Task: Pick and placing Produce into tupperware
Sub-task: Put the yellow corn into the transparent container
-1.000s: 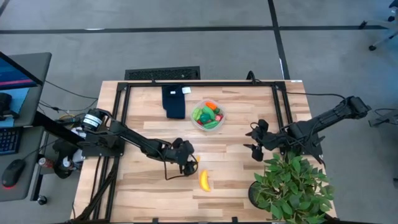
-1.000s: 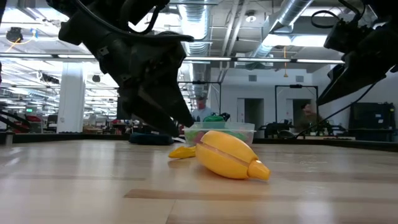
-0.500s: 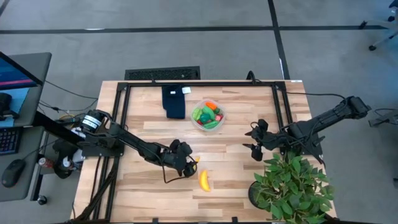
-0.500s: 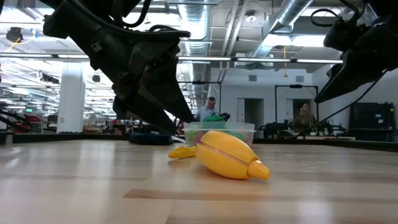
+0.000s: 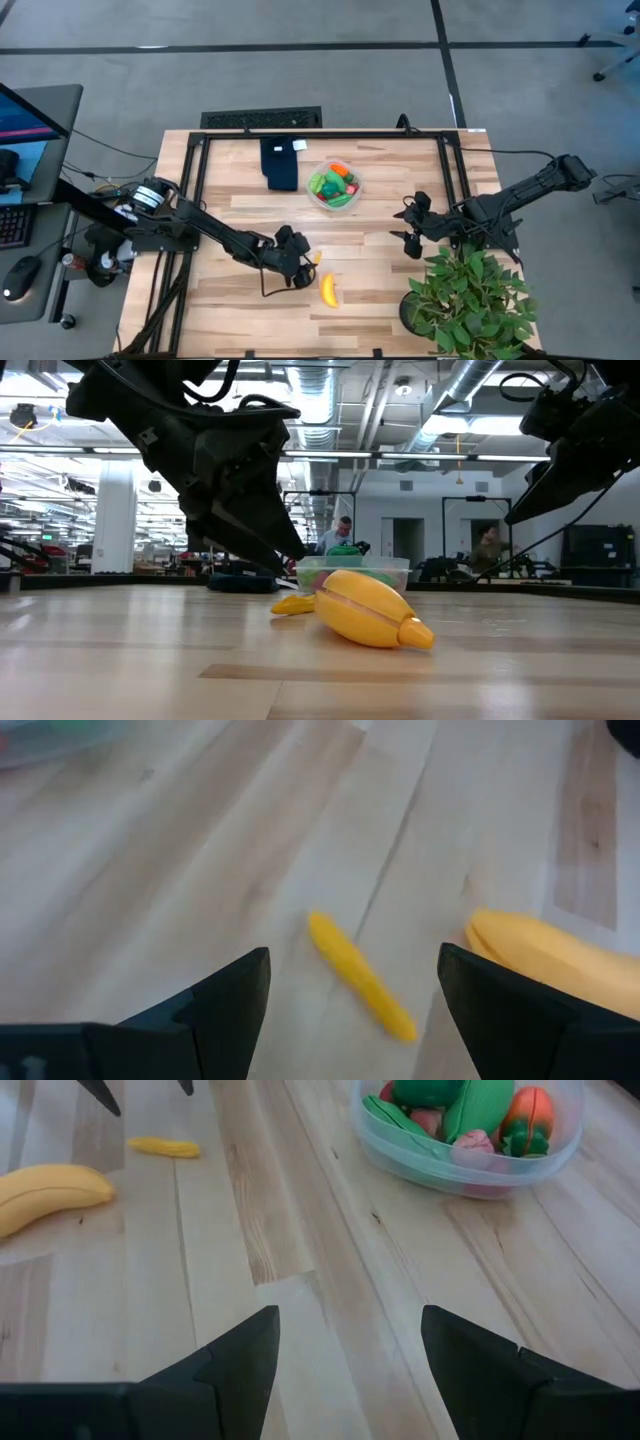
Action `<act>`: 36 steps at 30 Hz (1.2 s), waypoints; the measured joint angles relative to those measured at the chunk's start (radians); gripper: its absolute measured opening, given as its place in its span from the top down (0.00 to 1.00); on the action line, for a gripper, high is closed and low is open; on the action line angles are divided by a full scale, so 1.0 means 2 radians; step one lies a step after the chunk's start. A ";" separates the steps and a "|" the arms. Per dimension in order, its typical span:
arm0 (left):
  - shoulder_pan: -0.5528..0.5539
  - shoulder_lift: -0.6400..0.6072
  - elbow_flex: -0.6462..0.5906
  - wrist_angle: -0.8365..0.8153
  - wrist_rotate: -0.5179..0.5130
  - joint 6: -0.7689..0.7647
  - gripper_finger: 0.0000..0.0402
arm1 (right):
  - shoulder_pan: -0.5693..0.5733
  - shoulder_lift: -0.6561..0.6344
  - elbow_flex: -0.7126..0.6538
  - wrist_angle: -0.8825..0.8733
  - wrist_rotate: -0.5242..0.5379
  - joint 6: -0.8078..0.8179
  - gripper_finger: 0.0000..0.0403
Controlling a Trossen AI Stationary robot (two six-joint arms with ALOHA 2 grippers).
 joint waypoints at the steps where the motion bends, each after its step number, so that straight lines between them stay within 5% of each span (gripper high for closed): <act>1: 0.000 0.009 0.000 0.013 0.001 0.001 0.31 | 0.000 0.000 0.000 0.000 0.000 0.000 0.41; 7: 0.004 0.052 0.017 0.026 0.035 0.021 0.31 | 0.000 0.000 0.000 0.000 0.000 0.000 0.41; 36: 0.003 0.066 0.034 -0.043 -0.016 0.041 0.35 | 0.000 0.000 0.001 0.003 0.002 0.000 0.41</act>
